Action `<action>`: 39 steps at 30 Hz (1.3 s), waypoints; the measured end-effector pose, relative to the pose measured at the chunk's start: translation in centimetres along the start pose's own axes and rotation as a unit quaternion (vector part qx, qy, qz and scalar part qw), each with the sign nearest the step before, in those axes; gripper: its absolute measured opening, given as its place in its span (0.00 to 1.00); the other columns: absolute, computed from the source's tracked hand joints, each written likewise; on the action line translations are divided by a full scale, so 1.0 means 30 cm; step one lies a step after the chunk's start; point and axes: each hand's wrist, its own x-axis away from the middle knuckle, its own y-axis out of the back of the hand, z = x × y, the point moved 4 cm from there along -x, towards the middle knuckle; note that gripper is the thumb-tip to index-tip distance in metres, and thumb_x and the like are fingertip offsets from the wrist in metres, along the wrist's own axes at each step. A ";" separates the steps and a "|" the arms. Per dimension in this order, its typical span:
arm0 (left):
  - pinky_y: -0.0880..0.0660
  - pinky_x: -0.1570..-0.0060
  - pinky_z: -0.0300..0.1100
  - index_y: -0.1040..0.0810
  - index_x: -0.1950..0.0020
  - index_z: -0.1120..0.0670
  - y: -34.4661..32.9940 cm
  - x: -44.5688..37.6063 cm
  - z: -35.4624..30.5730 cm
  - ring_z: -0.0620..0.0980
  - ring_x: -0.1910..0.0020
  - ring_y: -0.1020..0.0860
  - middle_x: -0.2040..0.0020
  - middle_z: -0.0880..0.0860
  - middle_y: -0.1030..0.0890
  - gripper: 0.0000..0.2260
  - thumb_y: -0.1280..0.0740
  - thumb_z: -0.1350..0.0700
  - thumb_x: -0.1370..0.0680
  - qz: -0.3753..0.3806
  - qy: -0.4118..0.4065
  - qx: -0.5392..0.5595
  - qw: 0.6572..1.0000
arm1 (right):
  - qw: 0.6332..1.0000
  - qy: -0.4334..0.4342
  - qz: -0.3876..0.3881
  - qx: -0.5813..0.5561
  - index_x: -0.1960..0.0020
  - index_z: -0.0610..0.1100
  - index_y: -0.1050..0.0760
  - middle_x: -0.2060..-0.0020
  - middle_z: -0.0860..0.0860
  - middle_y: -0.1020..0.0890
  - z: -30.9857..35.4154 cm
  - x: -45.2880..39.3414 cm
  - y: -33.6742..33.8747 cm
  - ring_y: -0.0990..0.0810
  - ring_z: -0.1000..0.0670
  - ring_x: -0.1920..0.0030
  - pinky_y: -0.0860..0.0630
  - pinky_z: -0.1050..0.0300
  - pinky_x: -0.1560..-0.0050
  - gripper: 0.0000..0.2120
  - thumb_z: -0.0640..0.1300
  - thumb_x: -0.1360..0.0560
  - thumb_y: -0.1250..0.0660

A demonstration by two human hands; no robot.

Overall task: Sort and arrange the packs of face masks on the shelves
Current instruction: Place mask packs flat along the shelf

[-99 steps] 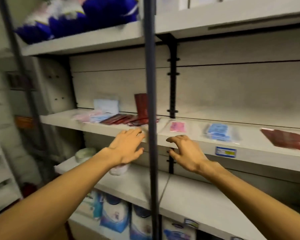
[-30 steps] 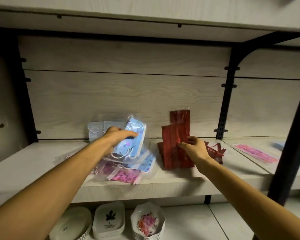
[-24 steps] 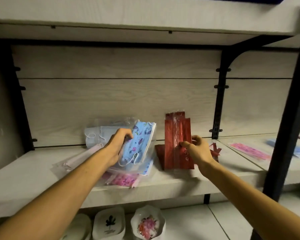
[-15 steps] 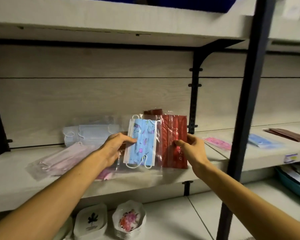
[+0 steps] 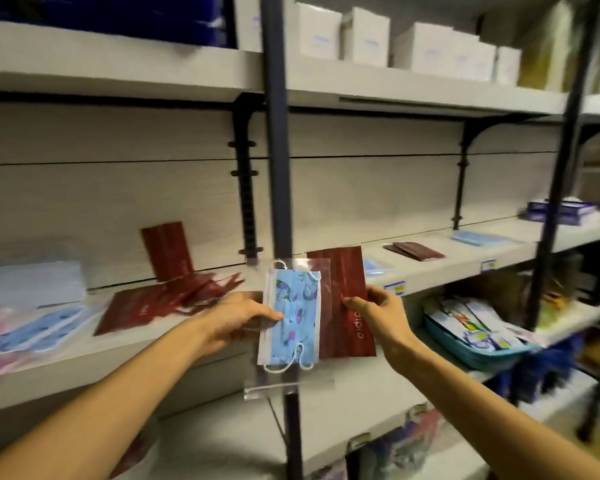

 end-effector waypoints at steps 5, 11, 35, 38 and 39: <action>0.24 0.36 0.55 0.19 0.40 0.61 -0.284 -0.138 -0.019 0.58 0.45 0.16 0.48 0.58 0.14 0.13 0.28 0.64 0.24 -0.005 0.020 0.005 1.000 | 0.998 -0.021 -0.049 0.022 0.51 0.42 0.17 0.58 0.44 0.13 -0.053 -0.042 0.357 0.16 0.47 0.61 0.17 0.48 0.55 0.06 0.35 0.23 0.31; 0.21 0.41 0.50 0.18 0.45 0.65 -0.469 -0.333 -0.052 0.56 0.46 0.16 0.48 0.60 0.14 0.11 0.27 0.66 0.26 -0.055 0.030 0.039 0.997 | 0.996 -0.047 -0.076 0.025 0.49 0.45 0.16 0.56 0.45 0.13 -0.136 -0.159 0.617 0.14 0.44 0.55 0.16 0.43 0.49 0.06 0.37 0.24 0.30; 0.32 0.38 0.46 0.34 0.28 0.57 -0.430 -1.193 -0.155 0.60 0.29 0.34 0.29 0.59 0.32 0.34 0.26 0.45 0.28 -0.236 0.036 -0.336 0.911 | 0.929 0.030 -0.047 0.365 0.37 0.41 0.22 0.51 0.47 0.18 -0.152 -1.180 0.769 0.21 0.54 0.59 0.30 0.65 0.64 0.15 0.40 0.23 0.32; 0.35 0.32 0.46 0.43 0.22 0.58 -0.444 -1.249 -0.131 0.59 0.25 0.38 0.24 0.59 0.39 0.39 0.27 0.47 0.25 -0.207 0.015 -0.340 0.917 | 0.908 0.025 -0.048 0.416 0.35 0.42 0.23 0.51 0.48 0.18 -0.177 -1.267 0.795 0.20 0.49 0.55 0.26 0.58 0.58 0.18 0.42 0.25 0.32; 0.36 0.32 0.46 0.45 0.21 0.58 -0.452 -1.261 -0.126 0.58 0.24 0.38 0.23 0.58 0.40 0.39 0.28 0.48 0.24 -0.202 0.008 -0.339 0.919 | 0.902 0.022 -0.045 0.428 0.34 0.42 0.24 0.50 0.48 0.18 -0.188 -1.292 0.801 0.20 0.47 0.52 0.24 0.55 0.53 0.20 0.43 0.25 0.31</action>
